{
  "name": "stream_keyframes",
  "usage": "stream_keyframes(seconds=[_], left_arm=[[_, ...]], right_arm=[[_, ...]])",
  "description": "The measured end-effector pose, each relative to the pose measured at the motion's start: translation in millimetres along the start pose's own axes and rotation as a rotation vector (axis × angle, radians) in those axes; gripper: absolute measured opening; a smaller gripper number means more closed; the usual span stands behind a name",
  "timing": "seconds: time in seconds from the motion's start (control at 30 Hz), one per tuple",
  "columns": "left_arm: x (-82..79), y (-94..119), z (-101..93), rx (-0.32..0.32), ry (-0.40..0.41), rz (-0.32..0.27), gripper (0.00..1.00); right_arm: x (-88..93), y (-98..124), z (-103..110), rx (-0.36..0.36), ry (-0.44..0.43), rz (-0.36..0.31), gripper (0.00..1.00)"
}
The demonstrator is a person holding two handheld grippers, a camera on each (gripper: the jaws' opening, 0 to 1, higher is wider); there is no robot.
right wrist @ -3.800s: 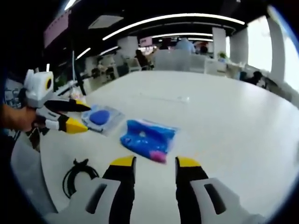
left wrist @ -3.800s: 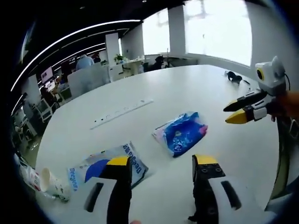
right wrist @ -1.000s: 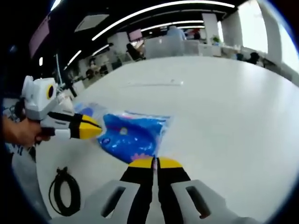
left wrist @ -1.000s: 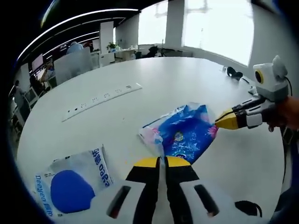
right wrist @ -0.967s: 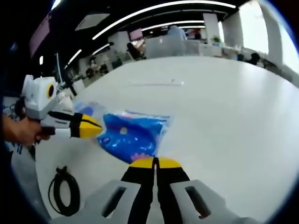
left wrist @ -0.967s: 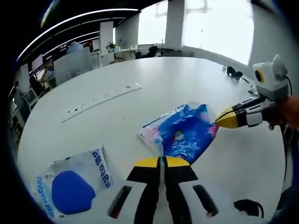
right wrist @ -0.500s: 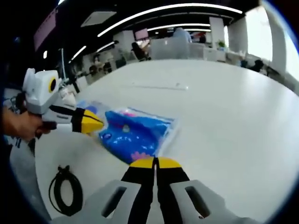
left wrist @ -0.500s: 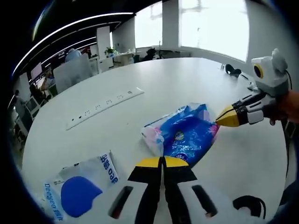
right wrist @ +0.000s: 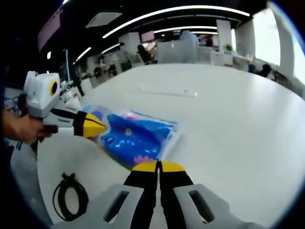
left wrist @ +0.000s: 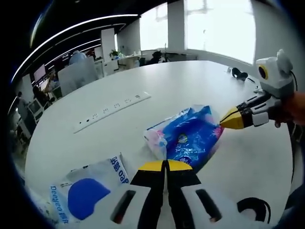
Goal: Arrange the tabletop items into an orderly group along one side of the table until the central work area is clear of visible clutter.
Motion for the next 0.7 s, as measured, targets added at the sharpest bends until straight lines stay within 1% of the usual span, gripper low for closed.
stream_keyframes(seconds=[0.27, 0.7], left_arm=[[4.9, 3.6, 7.1, -0.019, 0.015, 0.005, 0.00], [9.9, 8.2, 11.2, -0.029, 0.030, 0.010, 0.00]], right_arm=[[-0.1, -6.4, 8.1, -0.016, 0.014, 0.006, 0.00], [0.5, -10.8, 13.7, -0.028, 0.022, 0.015, 0.00]])
Point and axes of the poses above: the point that each gripper's makers call its tool centre point, and the gripper's own axes: y roughly backward along the fingers, z roughly to its left, x roughly out of its underside, the point moved 2 cm from there along y, roughly backward along the fingers, and after that the axes turned 12 degrees about -y, right-handed, at the moved point
